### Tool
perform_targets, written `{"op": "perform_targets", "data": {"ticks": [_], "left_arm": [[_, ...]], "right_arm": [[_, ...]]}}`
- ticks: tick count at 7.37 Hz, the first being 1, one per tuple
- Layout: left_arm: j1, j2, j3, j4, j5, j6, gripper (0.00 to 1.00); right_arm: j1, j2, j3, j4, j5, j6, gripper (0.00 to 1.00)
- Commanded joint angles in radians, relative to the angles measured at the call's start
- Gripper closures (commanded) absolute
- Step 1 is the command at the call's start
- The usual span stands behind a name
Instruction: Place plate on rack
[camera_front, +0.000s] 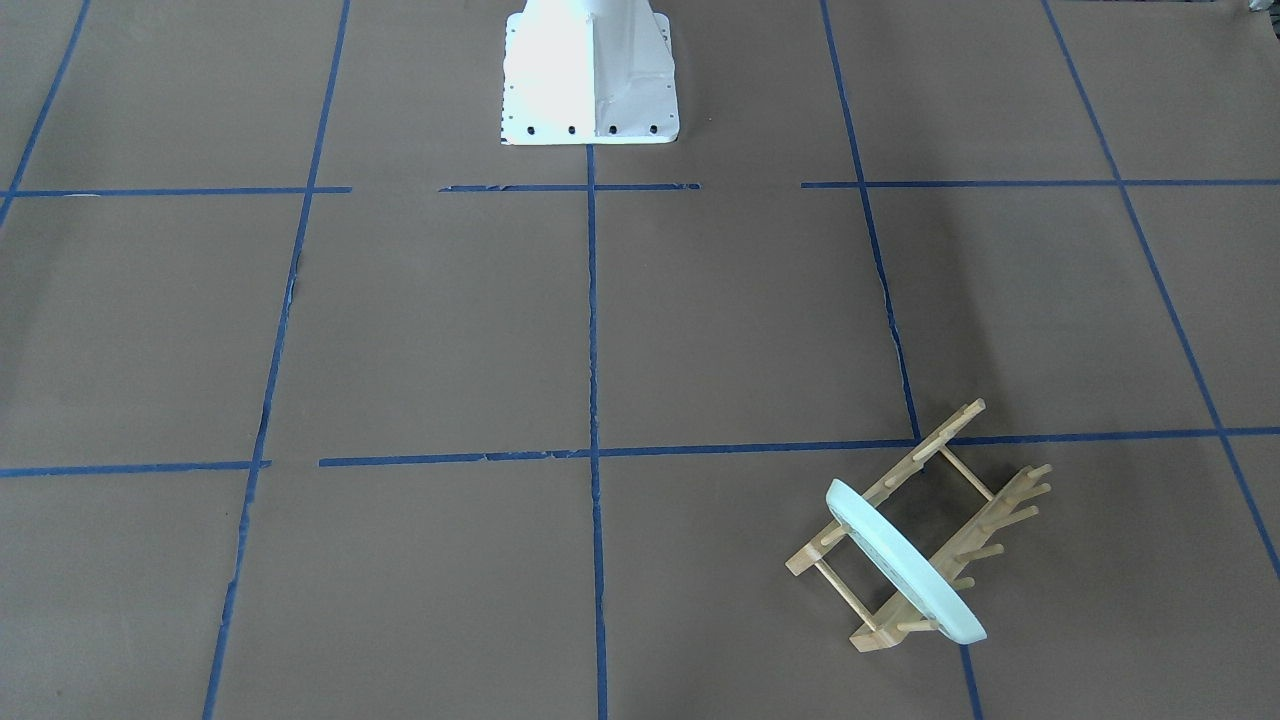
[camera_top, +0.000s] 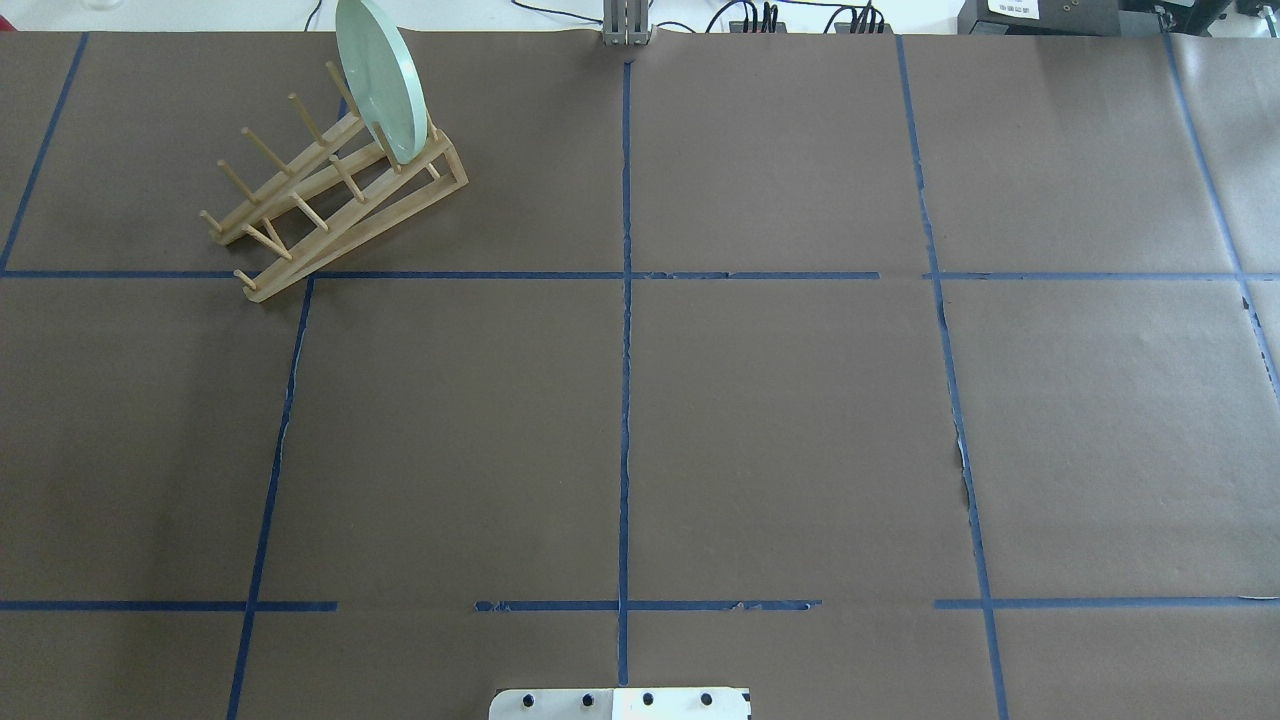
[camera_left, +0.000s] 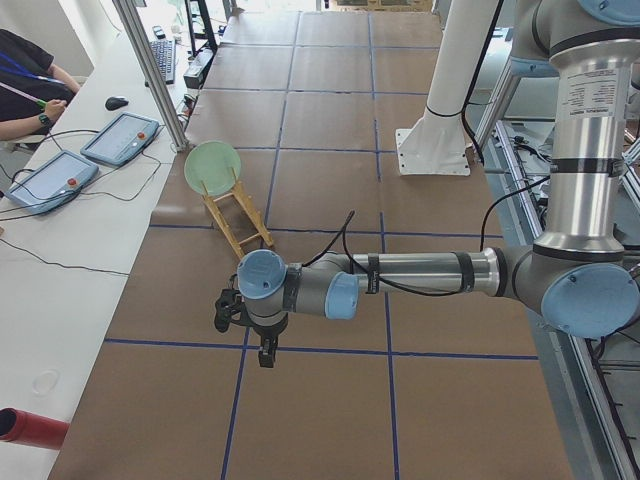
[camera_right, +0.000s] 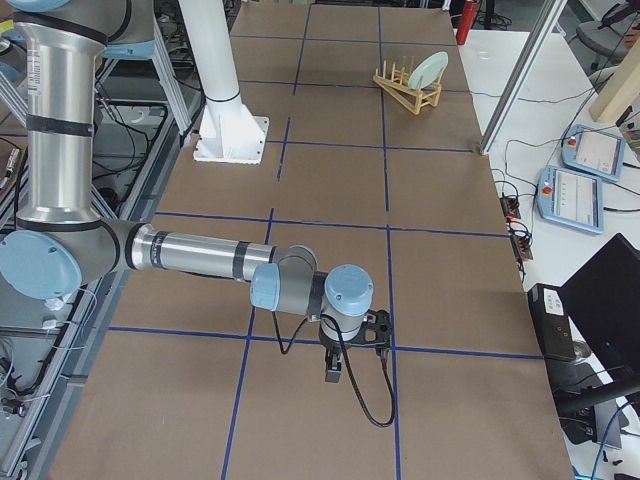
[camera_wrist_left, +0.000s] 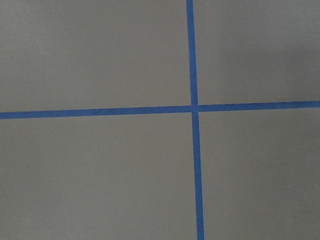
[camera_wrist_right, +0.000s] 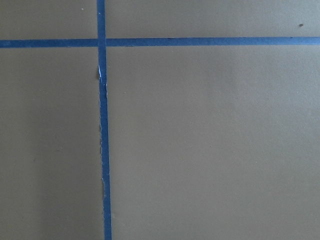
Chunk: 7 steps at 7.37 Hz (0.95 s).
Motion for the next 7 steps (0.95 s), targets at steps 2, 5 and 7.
{"op": "perform_targets", "data": {"ticks": [2, 5, 7], "left_arm": [[0.002, 0.010, -0.009, 0.014, -0.003, -0.003, 0.00], [0.003, 0.003, -0.012, 0.016, -0.004, -0.003, 0.00], [0.002, 0.003, -0.021, 0.017, -0.004, -0.003, 0.00]], "right_arm": [[0.000, 0.000, -0.001, -0.001, 0.000, -0.001, 0.00], [0.000, 0.000, -0.001, 0.000, 0.000, 0.000, 0.00], [0.000, 0.000, 0.001, -0.001, 0.000, -0.001, 0.00]]}}
